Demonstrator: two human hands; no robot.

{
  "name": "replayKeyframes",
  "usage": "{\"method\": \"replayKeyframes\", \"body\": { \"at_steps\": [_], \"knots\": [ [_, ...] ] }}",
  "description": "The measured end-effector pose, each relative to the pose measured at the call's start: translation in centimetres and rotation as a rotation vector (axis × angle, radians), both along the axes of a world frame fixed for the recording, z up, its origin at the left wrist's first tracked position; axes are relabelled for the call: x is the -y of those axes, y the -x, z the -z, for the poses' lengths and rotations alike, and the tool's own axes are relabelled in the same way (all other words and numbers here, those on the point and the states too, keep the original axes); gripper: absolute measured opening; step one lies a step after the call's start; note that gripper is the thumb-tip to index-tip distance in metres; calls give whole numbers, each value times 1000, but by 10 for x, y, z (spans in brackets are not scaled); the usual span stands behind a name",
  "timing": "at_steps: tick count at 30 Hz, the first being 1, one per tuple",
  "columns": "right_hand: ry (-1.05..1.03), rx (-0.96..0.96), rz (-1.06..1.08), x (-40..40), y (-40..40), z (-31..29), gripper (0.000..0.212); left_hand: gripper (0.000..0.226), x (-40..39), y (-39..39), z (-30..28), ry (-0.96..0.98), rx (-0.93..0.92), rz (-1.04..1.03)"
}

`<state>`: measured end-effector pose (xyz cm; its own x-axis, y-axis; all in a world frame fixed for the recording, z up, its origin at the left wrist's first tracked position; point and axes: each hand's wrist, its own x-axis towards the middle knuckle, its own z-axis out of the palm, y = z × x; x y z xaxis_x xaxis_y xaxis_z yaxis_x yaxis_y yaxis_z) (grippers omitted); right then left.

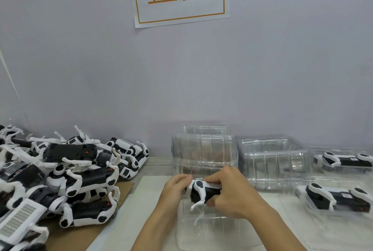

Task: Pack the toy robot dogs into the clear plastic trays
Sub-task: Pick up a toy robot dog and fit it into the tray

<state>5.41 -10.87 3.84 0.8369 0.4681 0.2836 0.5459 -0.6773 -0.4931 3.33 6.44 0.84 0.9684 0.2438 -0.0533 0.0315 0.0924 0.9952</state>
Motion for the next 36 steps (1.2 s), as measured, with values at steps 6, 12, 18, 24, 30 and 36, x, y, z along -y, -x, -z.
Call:
{"method": "replayKeyframes", "body": {
  "at_steps": [6,12,18,24,30,36],
  "knots": [
    [-44,-82,-23,0,-3,0,18,14,0,-3,2,-34,-15,7],
    [-28,-61,-25,0,-4,1,20,16,-2,-2,1,-59,-33,21],
    [-26,-44,-36,1,-4,2,19,17,-1,-2,-1,-46,-54,29],
    [-20,-2,-35,-1,-3,5,14,18,-2,-2,0,96,-79,-8],
    [8,18,-20,-1,-3,4,14,10,0,-2,-2,25,-68,-51],
    [-5,11,-23,-1,-2,4,14,12,-1,0,-3,55,-87,-44]
  ]
}}
